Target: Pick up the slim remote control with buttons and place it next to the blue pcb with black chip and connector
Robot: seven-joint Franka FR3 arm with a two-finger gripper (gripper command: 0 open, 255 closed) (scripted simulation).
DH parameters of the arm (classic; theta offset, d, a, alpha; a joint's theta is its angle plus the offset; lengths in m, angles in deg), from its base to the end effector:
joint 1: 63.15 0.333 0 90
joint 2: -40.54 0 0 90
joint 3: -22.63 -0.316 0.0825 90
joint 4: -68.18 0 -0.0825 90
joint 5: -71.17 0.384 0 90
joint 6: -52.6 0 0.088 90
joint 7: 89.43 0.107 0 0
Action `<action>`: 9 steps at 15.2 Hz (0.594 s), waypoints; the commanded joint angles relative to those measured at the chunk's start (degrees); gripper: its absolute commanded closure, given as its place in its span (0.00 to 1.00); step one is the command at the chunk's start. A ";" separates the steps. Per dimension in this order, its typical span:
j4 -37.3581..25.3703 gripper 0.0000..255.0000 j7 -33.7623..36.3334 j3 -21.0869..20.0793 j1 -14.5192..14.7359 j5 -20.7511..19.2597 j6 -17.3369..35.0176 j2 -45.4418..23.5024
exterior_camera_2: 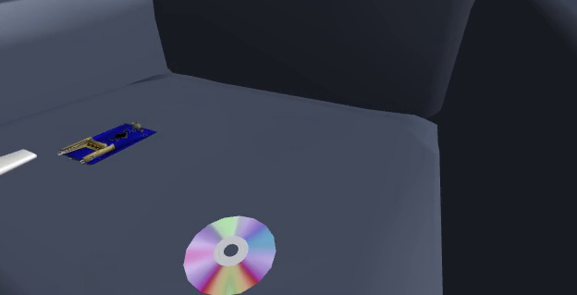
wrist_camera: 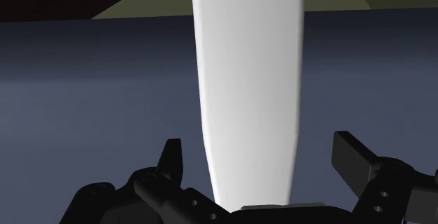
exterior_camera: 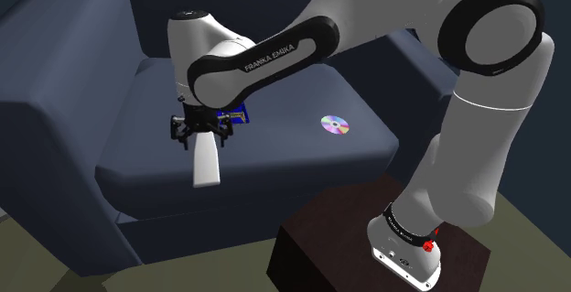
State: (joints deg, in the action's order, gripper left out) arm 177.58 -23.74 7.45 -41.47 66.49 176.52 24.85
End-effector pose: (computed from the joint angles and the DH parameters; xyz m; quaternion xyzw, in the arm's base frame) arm 0.4962 0.3585 0.3583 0.9729 -0.2310 -0.0043 0.0027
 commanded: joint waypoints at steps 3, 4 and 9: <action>-2.46 0.00 -0.49 -0.22 -0.16 0.70 -4.27 1.83; -2.45 0.00 -0.49 -0.22 -0.16 0.70 -4.27 1.84; -2.46 0.00 -0.49 -0.22 -0.16 0.70 -4.27 1.83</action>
State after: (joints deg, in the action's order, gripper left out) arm 175.13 -24.23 7.23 -41.63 67.19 172.26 26.68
